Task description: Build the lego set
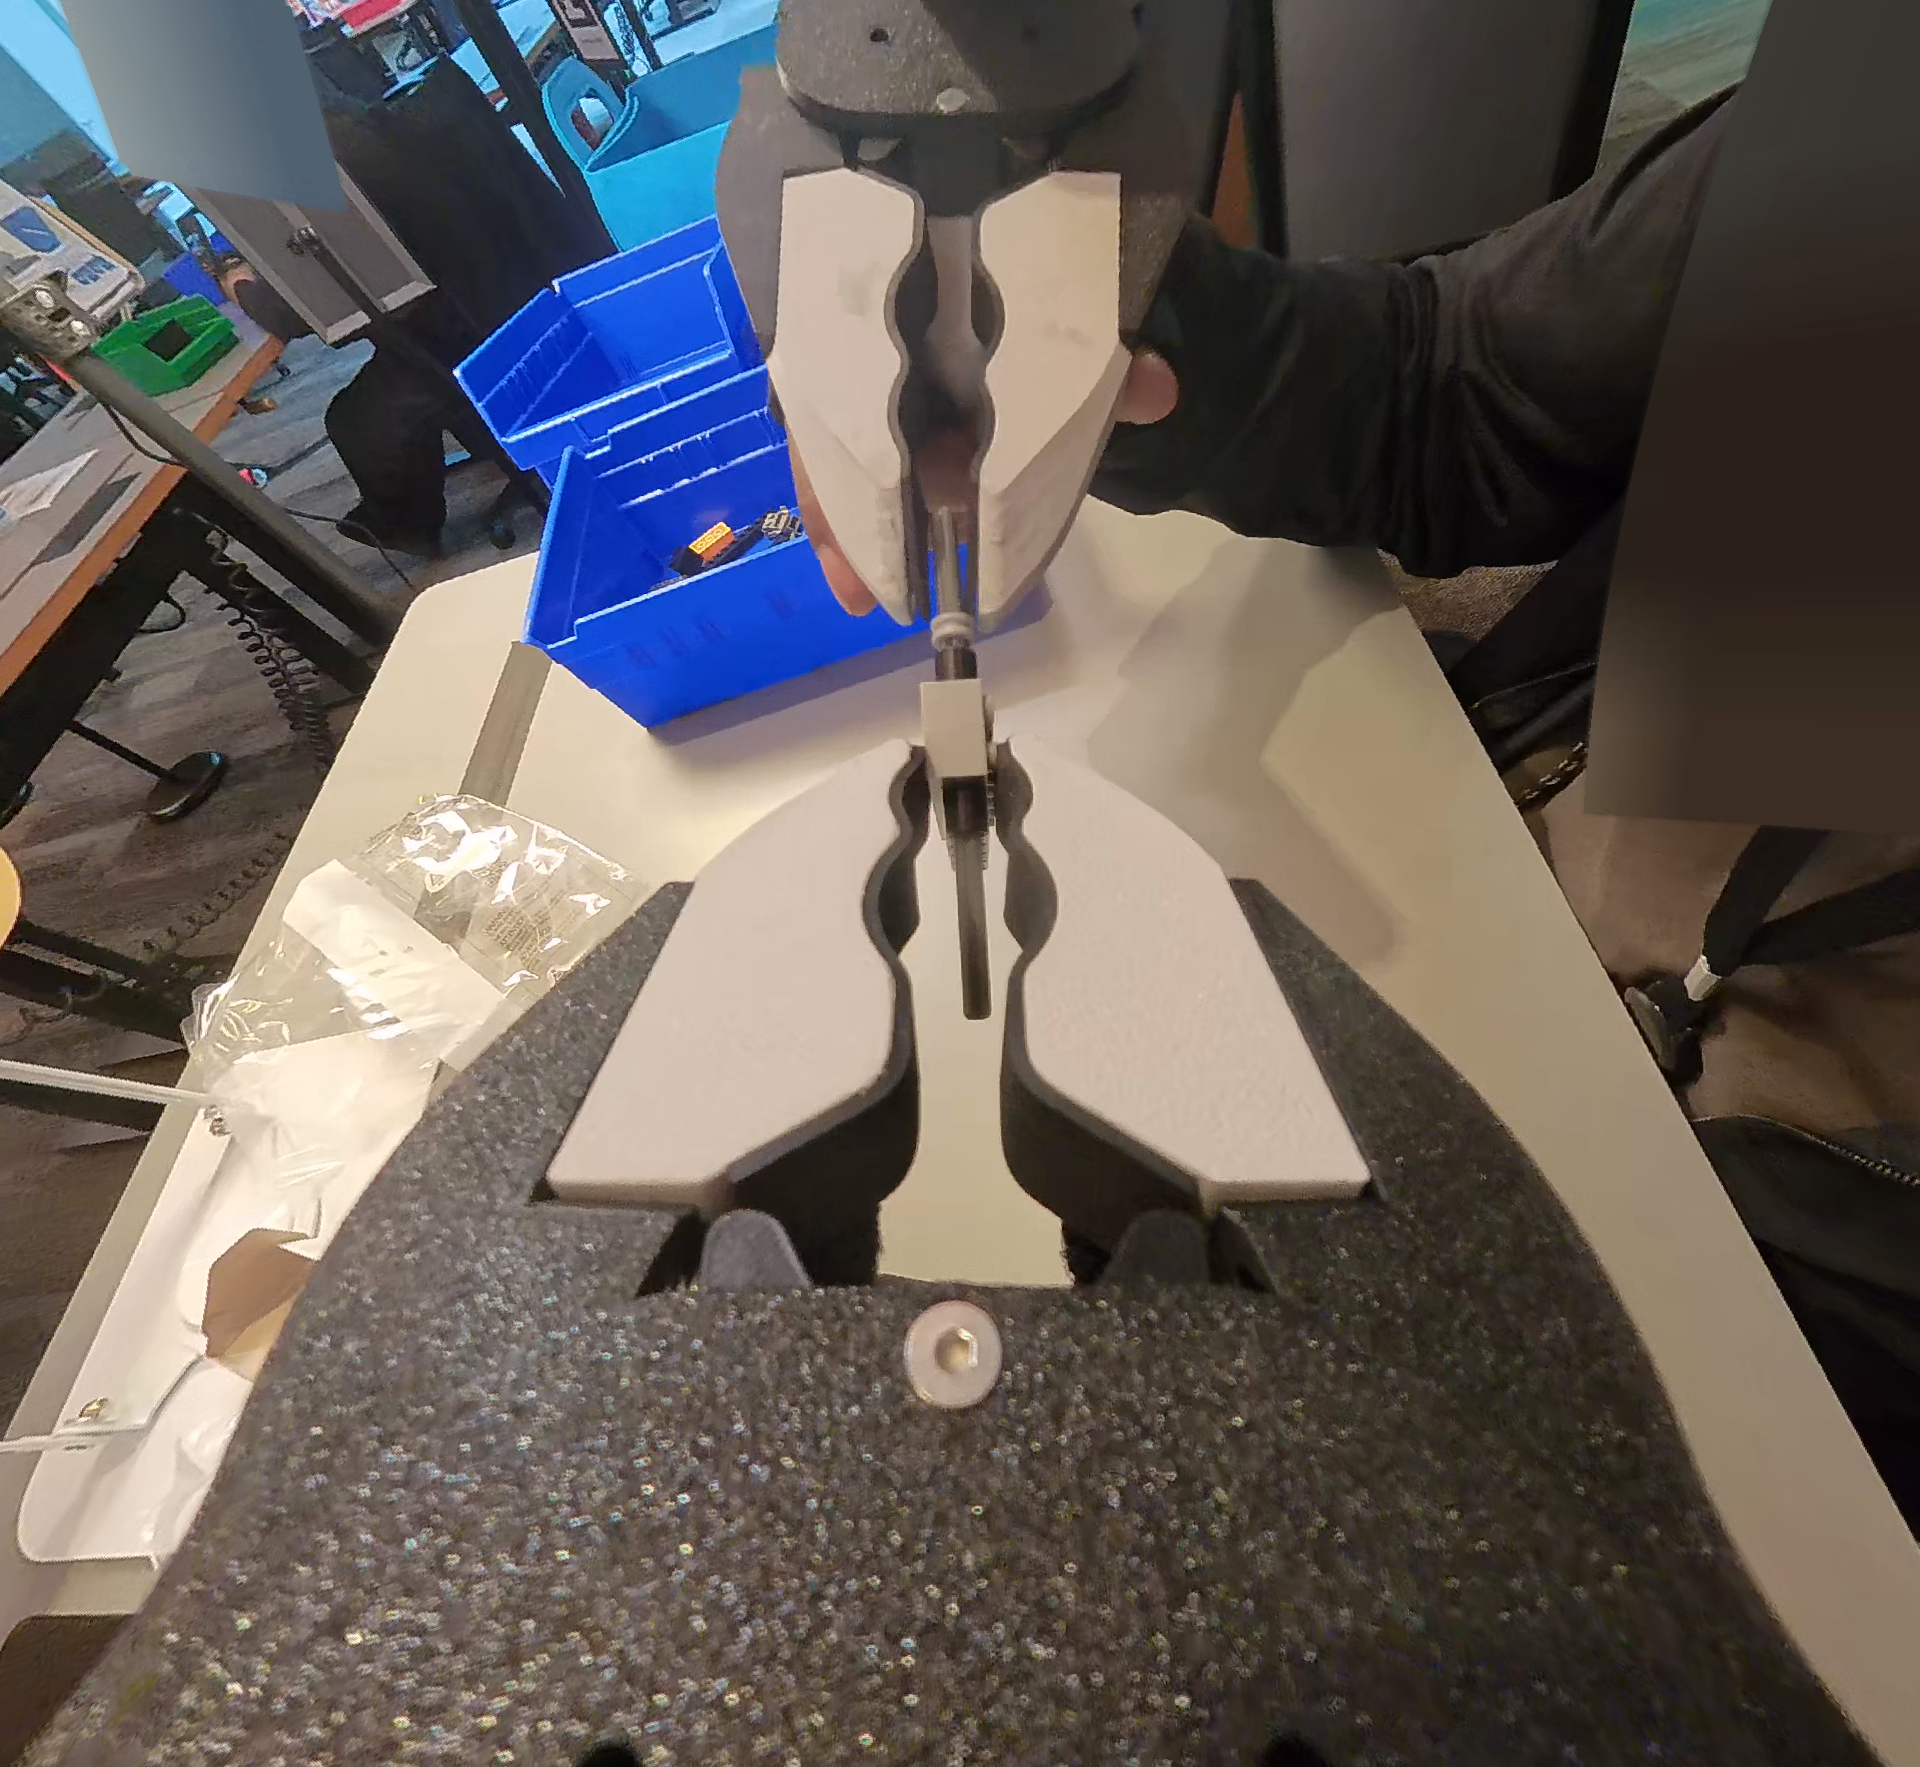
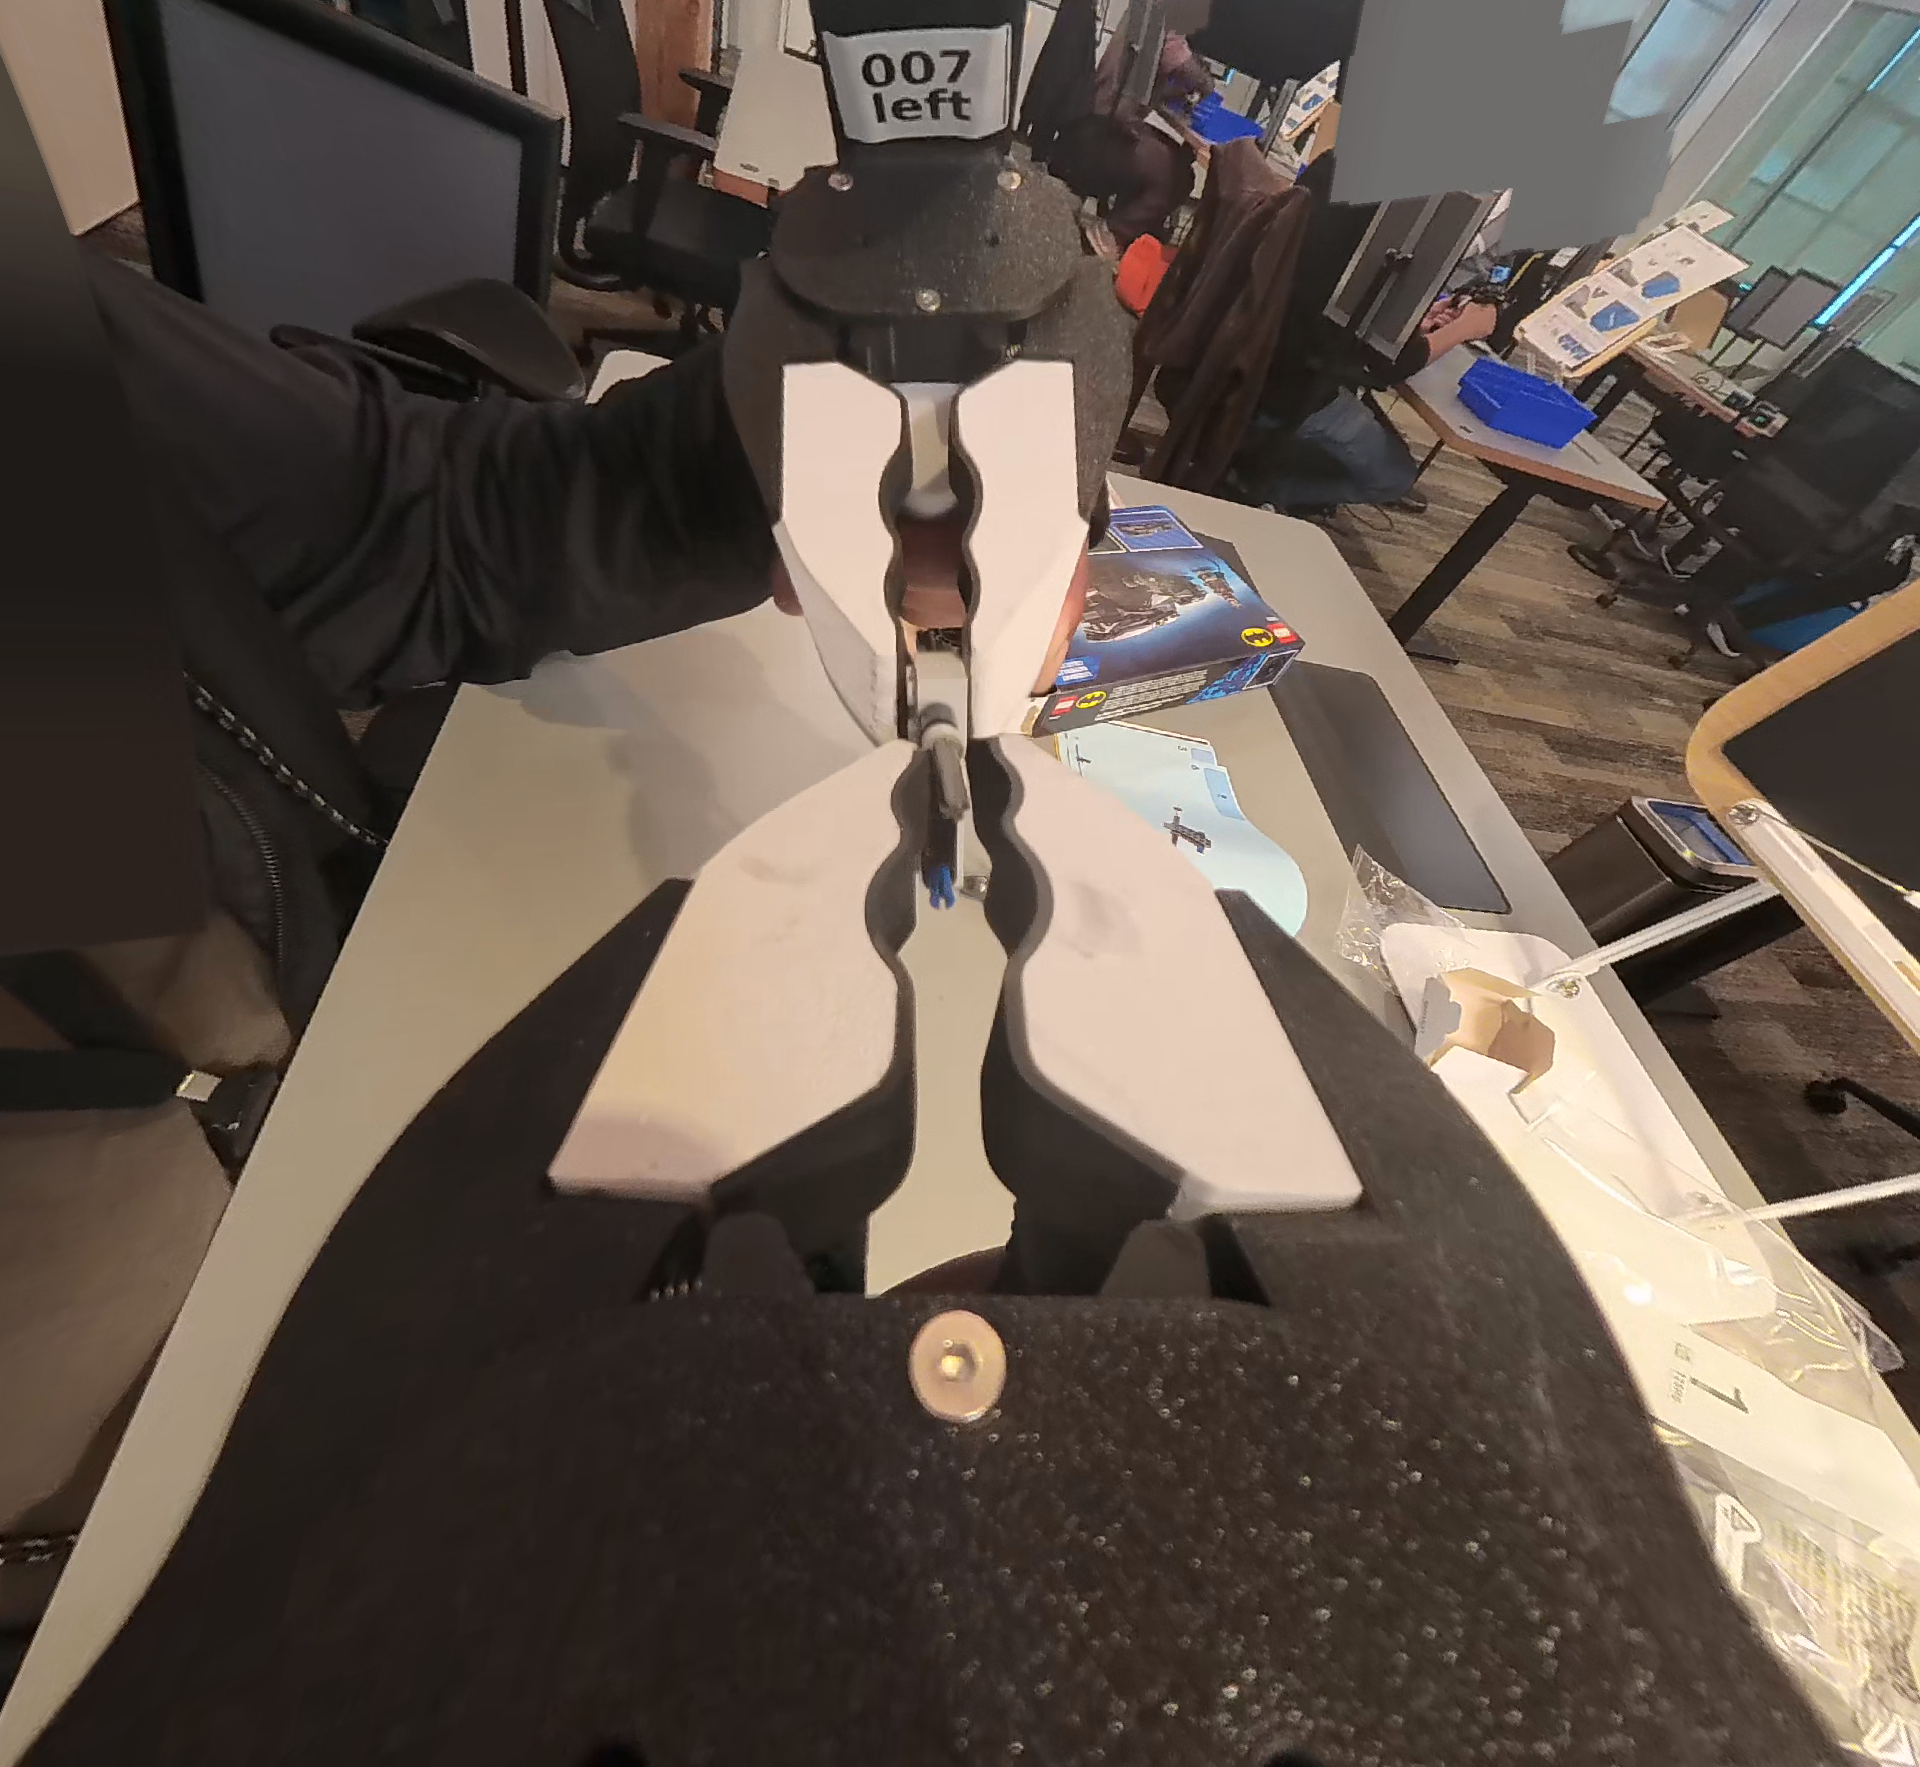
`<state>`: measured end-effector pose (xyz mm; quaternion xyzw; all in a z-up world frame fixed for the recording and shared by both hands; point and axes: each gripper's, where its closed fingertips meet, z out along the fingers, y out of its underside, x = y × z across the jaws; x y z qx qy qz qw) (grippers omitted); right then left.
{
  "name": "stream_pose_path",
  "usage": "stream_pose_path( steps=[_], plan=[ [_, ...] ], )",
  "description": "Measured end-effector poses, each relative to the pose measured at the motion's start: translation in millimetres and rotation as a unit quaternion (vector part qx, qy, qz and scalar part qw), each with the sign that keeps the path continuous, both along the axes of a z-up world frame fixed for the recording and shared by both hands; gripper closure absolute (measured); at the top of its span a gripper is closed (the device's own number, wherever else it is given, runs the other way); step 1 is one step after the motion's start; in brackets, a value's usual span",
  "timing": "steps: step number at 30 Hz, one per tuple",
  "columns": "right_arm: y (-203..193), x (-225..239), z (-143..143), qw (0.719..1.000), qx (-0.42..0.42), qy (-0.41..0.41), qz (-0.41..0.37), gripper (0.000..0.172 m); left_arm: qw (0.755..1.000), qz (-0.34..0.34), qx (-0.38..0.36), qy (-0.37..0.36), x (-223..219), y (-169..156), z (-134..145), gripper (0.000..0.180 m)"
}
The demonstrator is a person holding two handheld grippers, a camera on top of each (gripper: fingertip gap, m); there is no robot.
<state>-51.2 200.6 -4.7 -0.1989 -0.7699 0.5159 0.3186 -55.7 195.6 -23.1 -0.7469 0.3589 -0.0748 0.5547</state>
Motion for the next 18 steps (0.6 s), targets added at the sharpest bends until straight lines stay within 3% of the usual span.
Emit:
stream_pose_path(
  steps=[18],
  plan=[
    [-0.5, -3.2, -10.8, 1.000, -0.003, -0.025, 0.009, 0.167, 1.000, 0.012, -0.015, 0.023, -3.4, 1.1, -7.0, 0.169]
  ],
)
